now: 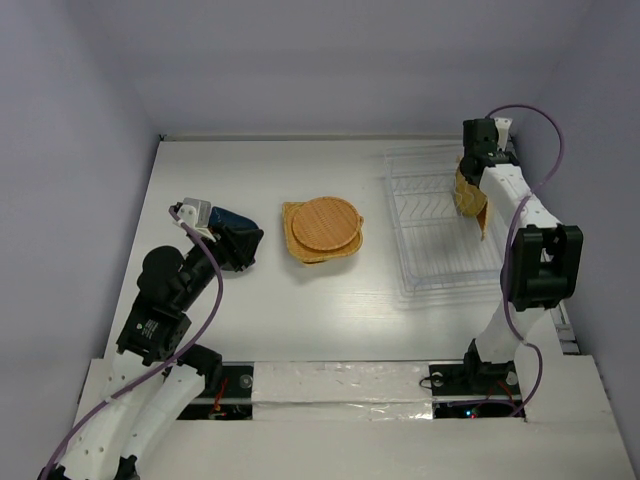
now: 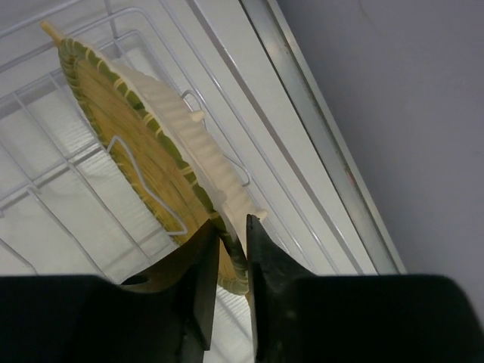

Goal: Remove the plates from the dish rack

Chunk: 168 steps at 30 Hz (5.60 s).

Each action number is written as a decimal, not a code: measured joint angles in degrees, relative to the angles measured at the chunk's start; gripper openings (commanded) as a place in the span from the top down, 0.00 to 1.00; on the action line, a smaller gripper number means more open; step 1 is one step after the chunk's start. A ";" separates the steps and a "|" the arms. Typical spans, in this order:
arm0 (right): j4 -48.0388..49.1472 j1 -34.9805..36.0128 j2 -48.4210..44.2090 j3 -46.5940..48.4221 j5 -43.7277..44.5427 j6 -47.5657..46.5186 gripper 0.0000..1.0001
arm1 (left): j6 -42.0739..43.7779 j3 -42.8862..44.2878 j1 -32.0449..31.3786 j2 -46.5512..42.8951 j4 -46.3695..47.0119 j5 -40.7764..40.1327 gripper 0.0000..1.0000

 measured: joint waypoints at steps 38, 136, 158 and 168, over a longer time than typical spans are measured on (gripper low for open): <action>-3.91 12.74 -23.06 0.68 3.45 -3.21 1.00 | 0.00 0.00 0.02 0.00 -0.04 -0.42 0.66; -6.99 13.88 -10.19 -13.81 12.46 13.62 0.38 | -0.24 0.00 -1.60 -5.22 -0.37 -1.44 0.69; -6.58 7.39 5.20 -7.58 18.75 6.82 0.54 | 0.00 0.00 -4.55 -7.56 -0.39 -1.68 0.66; -4.74 7.37 6.91 -7.28 22.43 4.17 0.94 | 0.04 0.00 -5.14 -7.56 -0.42 -1.75 0.66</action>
